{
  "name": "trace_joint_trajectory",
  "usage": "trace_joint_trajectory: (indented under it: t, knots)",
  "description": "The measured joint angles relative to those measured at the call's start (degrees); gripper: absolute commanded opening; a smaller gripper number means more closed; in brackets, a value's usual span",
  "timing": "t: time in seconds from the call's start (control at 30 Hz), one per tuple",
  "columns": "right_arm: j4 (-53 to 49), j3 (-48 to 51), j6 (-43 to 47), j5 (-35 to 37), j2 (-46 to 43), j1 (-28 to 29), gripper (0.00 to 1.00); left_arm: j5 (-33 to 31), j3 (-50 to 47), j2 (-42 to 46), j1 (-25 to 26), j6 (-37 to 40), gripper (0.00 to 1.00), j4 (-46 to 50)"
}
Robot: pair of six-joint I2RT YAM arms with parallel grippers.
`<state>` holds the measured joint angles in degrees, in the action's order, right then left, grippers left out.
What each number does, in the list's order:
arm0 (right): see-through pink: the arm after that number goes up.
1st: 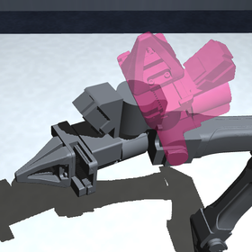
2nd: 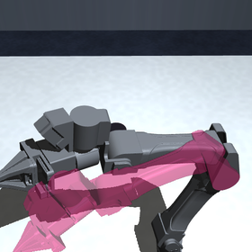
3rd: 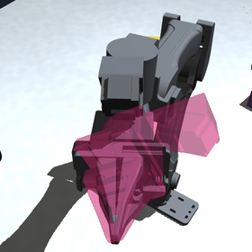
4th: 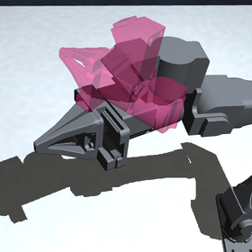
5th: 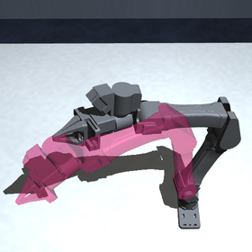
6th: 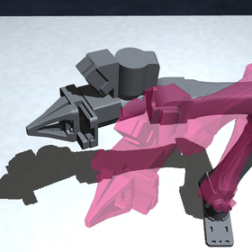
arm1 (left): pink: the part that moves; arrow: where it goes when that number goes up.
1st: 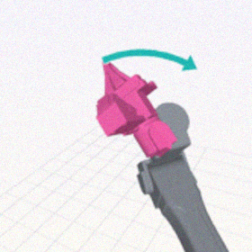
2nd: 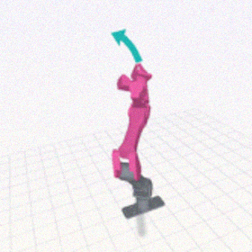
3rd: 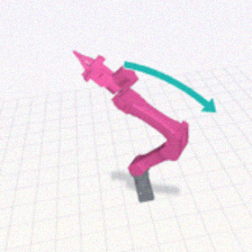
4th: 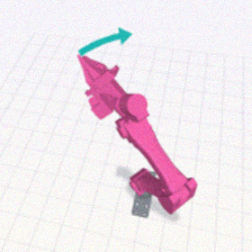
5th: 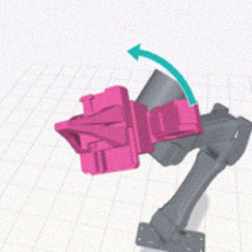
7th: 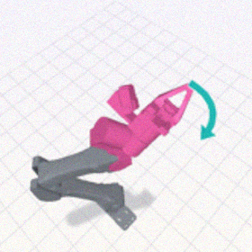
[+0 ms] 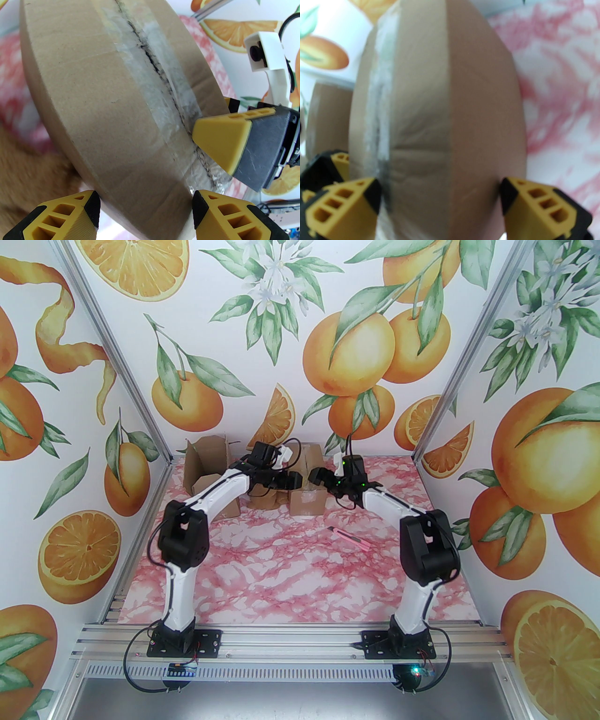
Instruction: Unpack the express box
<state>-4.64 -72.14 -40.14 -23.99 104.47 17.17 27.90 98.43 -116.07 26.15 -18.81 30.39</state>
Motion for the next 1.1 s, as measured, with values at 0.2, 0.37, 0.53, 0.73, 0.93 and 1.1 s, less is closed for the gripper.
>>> trace_joint_trajectory:
  t: [0.2,0.37,0.53,0.73,0.93,1.1]
  knots:
    - [-5.16,8.61,-1.81,1.6,-10.1,4.7,0.96,-2.01,-12.83,10.71,1.57,-1.81,0.72,0.17]
    - [-8.92,10.47,-2.08,5.6,-16.41,5.03,1.0,-4.48,-16.28,16.31,5.03,-0.72,0.75,1.22]
    - [-18.6,11.89,-5.18,15.06,-26.8,0.26,1.0,-11.58,-13.79,20.61,5.14,11.98,0.78,5.33]
    - [-25.22,15.47,-17.03,24.15,-34.53,-2.08,1.0,-13.79,-3.89,19.89,3.82,24.68,0.8,5.99]
    - [-34.62,21.9,-37.38,32.89,-35.34,0.09,1.0,-11.82,0.63,17.05,2.56,34.01,0.79,3.61]
    - [-37.31,21.42,-51.47,36.26,-30.56,0.83,1.0,-10.82,3.5,13.14,2.51,38.03,0.79,1.4]
